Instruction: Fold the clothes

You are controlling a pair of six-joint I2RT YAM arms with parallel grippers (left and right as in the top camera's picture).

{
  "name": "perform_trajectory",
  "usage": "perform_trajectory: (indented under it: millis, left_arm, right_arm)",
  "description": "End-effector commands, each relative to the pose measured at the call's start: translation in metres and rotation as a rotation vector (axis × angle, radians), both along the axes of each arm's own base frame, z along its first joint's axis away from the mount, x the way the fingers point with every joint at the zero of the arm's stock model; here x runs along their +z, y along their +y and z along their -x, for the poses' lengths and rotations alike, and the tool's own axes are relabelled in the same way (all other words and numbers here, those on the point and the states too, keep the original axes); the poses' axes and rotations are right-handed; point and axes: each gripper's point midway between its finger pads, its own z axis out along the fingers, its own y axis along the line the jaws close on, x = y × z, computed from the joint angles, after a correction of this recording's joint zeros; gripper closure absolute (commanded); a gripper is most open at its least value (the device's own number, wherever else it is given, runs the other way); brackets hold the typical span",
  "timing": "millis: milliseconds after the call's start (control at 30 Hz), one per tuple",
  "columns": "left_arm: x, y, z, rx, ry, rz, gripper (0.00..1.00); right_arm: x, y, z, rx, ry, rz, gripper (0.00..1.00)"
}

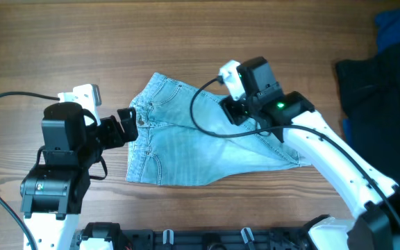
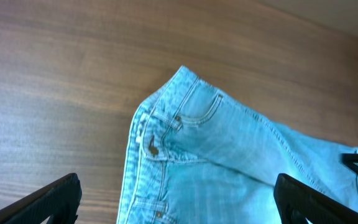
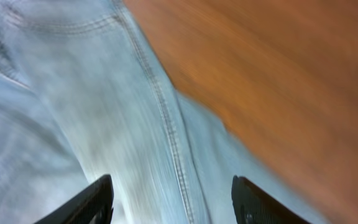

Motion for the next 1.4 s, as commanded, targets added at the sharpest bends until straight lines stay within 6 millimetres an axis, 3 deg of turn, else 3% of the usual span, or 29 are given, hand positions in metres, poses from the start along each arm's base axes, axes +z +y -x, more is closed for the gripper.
perform_trajectory:
  millis: [0,167,267,400,700,1033,1133,1200,1233,1267,1367]
  left_arm:
    - [0.005,-0.004,0.001,-0.013,0.0,0.015,0.0]
    - [-0.009,-0.007,0.005,-0.028,0.07,0.026,0.07]
    - [-0.026,-0.022,0.005,-0.086,0.145,0.084,0.18]
    - [-0.046,-0.026,0.003,-0.098,0.237,0.1,0.27]
    - [-0.096,-0.029,0.001,-0.097,0.45,0.113,0.3]
    - [-0.137,-0.031,0.003,-0.091,0.61,0.117,0.27]
    - [-0.144,-0.031,0.003,-0.089,0.638,0.117,0.26]
    - [-0.147,-0.031,0.004,-0.088,0.649,0.117,0.26]
    - [-0.147,-0.031,0.004,-0.088,0.652,0.117,0.26]
    - [-0.148,-0.031,0.004,-0.088,0.653,0.117,0.25]
    - [-0.148,-0.031,0.004,-0.088,0.655,0.117,0.25]
  right_arm:
    - [0.015,-0.032,0.005,-0.22,0.009,0.003,0.38]
    - [-0.021,-0.053,0.042,-0.178,0.199,0.163,0.27]
    - [-0.046,-0.061,0.057,-0.181,0.289,0.218,0.25]
    - [-0.059,-0.066,0.061,-0.209,0.328,0.249,0.25]
    - [-0.083,-0.075,0.067,-0.189,0.409,0.316,0.17]
    - [-0.12,-0.093,0.085,-0.228,0.61,0.344,0.2]
    - [-0.124,-0.083,0.092,-0.159,0.656,0.302,0.31]
    - [-0.124,-0.079,0.094,-0.137,0.668,0.285,0.61]
    - [-0.124,-0.079,0.094,-0.137,0.668,0.285,0.85]
    - [-0.124,-0.08,0.094,-0.141,0.668,0.285,0.96]
    - [-0.124,-0.085,0.088,-0.211,0.642,0.303,0.96]
